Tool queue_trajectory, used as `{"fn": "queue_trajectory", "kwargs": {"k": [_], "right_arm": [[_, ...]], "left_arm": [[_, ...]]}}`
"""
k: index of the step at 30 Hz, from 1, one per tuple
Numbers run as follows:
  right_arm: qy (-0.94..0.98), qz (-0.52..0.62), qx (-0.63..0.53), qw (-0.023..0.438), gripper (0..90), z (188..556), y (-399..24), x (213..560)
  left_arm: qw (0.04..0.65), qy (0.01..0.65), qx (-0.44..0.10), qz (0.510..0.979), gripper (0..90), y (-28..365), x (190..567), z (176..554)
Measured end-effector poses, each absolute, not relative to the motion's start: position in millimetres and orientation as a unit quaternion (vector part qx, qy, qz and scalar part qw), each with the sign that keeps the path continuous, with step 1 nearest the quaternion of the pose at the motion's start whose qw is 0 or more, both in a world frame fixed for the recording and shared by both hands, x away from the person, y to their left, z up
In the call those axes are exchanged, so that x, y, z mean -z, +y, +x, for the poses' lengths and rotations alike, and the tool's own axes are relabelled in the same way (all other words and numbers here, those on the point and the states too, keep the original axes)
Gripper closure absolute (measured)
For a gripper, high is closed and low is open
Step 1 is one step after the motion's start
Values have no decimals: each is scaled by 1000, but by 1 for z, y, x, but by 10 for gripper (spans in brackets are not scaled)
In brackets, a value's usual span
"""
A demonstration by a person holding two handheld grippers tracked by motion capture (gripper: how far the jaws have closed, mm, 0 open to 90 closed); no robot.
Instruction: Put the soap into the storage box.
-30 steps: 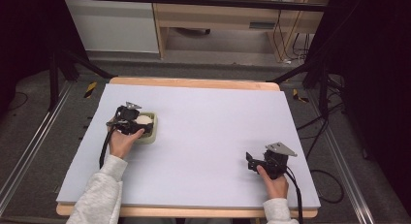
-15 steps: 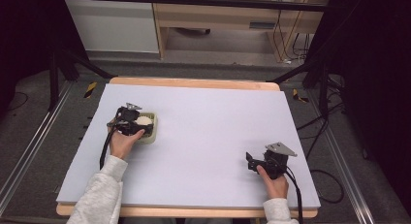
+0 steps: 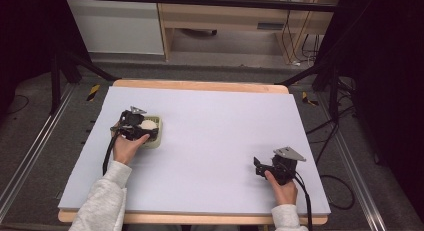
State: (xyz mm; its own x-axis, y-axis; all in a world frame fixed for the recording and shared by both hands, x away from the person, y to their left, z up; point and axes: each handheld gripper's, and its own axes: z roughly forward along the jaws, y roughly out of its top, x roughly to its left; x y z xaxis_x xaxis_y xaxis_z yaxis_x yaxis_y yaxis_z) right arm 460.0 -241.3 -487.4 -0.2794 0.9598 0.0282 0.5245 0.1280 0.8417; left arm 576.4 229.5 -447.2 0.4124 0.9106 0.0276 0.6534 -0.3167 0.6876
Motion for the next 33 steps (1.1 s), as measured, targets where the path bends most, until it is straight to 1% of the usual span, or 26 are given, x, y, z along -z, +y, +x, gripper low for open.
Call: {"fn": "queue_trajectory", "kwargs": {"k": [6,13,33], "right_arm": [[698,532,-391,278,46,460,-241,487],[698,532,-391,278,46,460,-241,487],[701,530,-388,279,46,460,-241,487]], "left_arm": [[302,498,-214,785,164,228,445,574],[308,498,-218,781,145,228,442,572],[346,491,-229,766,145,228,423,556]]}}
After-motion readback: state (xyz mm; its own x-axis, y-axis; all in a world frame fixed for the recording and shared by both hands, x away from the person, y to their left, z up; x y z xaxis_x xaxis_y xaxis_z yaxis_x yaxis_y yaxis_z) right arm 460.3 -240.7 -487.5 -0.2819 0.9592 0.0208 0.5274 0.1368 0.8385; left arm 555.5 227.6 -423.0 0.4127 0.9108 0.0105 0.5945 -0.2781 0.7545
